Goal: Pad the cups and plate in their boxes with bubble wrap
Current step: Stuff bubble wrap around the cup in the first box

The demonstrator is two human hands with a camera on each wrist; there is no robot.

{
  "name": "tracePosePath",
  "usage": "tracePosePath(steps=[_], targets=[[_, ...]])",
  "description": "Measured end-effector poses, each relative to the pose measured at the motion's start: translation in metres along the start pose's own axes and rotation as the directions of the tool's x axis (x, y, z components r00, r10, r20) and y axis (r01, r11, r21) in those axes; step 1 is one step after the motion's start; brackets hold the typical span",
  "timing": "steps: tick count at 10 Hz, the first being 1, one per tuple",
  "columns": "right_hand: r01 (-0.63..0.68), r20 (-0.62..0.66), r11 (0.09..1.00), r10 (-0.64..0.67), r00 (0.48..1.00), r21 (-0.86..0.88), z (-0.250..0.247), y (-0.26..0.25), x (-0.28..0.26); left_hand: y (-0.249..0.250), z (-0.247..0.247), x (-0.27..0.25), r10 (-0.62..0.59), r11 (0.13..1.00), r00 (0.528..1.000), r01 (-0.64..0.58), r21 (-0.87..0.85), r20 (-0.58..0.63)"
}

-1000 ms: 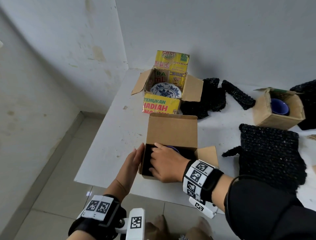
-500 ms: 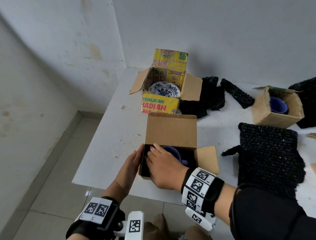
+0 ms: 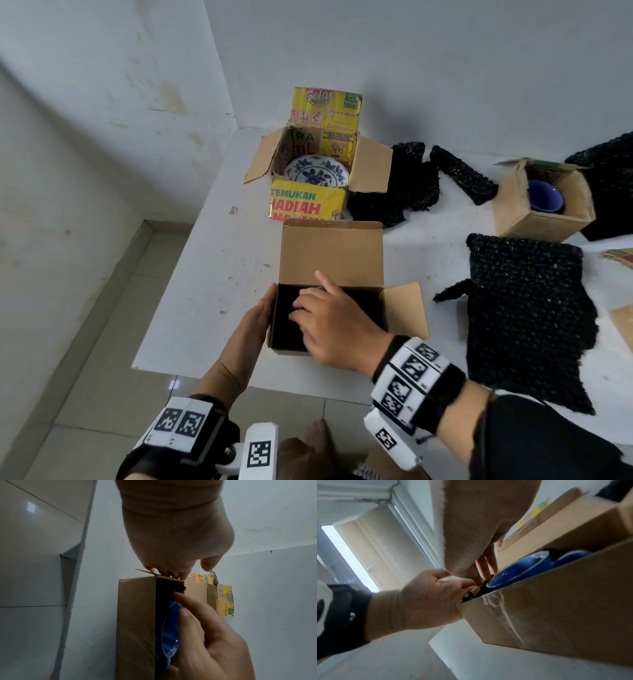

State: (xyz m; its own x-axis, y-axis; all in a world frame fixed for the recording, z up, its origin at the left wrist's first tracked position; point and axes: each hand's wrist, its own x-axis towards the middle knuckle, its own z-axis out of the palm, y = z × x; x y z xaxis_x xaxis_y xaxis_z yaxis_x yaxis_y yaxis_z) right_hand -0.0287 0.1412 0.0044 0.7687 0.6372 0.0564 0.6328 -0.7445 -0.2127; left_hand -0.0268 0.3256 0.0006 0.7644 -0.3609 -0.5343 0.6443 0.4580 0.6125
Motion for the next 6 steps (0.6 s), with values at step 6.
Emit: tracePosePath(steps=[6], targets=[[-0.538,0.206,0.837,0.513,0.834,0.094,0.003,0.013,-0.03,-0.028,-0.012,0.018,0.218,0.746,0.976,-0.166,0.645,0.0]])
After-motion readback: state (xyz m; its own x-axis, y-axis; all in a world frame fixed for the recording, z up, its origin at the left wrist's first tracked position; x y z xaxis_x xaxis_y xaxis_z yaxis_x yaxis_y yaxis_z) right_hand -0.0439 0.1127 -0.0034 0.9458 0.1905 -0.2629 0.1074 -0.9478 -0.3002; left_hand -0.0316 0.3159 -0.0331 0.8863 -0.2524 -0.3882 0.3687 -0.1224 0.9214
